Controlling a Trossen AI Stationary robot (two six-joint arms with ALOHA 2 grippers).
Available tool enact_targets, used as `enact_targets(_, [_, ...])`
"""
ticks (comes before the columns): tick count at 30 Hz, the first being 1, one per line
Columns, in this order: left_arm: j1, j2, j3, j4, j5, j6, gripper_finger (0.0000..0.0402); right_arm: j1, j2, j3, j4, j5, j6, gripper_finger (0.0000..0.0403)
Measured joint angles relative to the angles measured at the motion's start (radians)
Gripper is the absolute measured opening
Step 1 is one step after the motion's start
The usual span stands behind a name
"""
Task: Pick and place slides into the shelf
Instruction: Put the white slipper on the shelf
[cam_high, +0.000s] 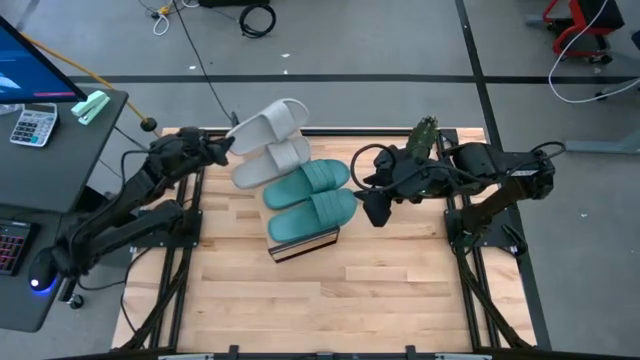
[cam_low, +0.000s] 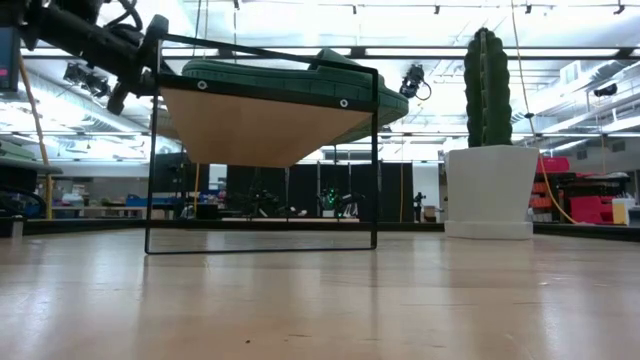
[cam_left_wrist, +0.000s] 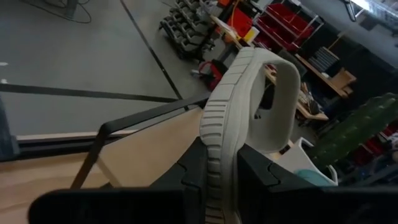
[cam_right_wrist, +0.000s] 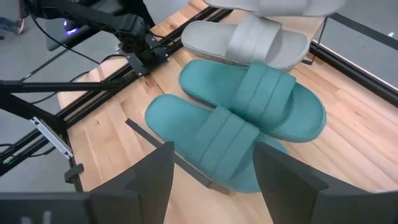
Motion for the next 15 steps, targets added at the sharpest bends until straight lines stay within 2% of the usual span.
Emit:
enact_targets(9, [0.0, 0.132, 0.0, 0.118, 0.011, 0.023, 0.0054, 0.0, 0.0, 0.0, 0.035, 0.0, 0.009, 0.0223])
enact_targets(15, [0.001, 0.189, 0.001, 0.132, 0.038, 0.046, 0.0054, 0.001, 0.0, 0.0, 0.036, 0.0, 0.024, 0.0216])
